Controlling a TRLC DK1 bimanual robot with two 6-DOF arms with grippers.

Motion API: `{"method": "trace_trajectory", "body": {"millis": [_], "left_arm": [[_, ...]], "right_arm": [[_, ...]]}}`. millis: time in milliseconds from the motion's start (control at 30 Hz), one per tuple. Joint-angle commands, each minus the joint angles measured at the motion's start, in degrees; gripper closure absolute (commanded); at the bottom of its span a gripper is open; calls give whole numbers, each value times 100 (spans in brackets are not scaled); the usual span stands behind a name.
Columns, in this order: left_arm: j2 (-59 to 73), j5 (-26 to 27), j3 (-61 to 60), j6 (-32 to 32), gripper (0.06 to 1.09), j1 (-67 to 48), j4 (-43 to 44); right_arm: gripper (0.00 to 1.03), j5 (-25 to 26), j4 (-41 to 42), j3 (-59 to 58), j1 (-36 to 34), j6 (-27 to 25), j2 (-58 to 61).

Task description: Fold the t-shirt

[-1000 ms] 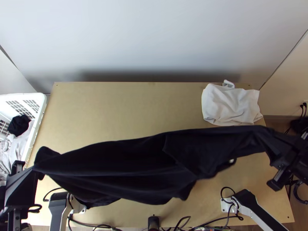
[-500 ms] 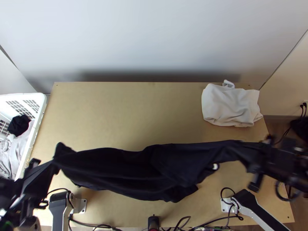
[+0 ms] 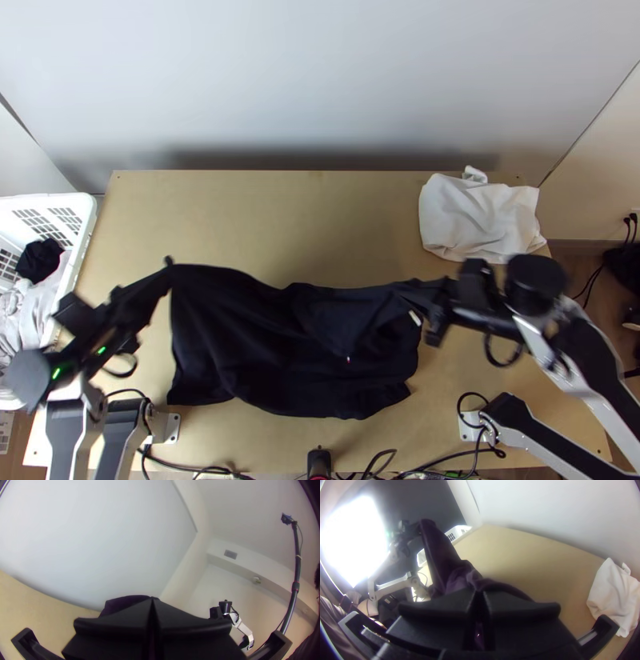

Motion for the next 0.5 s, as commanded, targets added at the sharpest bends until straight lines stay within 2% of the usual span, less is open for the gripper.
{"method": "trace_trajectory", "body": {"millis": [0, 67, 200, 467], "left_arm": [[1899, -1138, -335, 1466, 105, -1568, 273], [2717, -1270, -203, 1466, 105, -1735, 580], [4299, -1402, 412, 1466, 105, -2033, 624], [6153, -1832, 1475, 1572, 105, -2095, 756]], "right_arm": [[100, 9, 953, -448, -153, 17, 1110], [100, 9, 1181, -475, -302, -9, 1497], [100, 9, 1603, -395, -759, -53, 2437], [100, 17, 1928, 360, -1339, -159, 4265]]}}
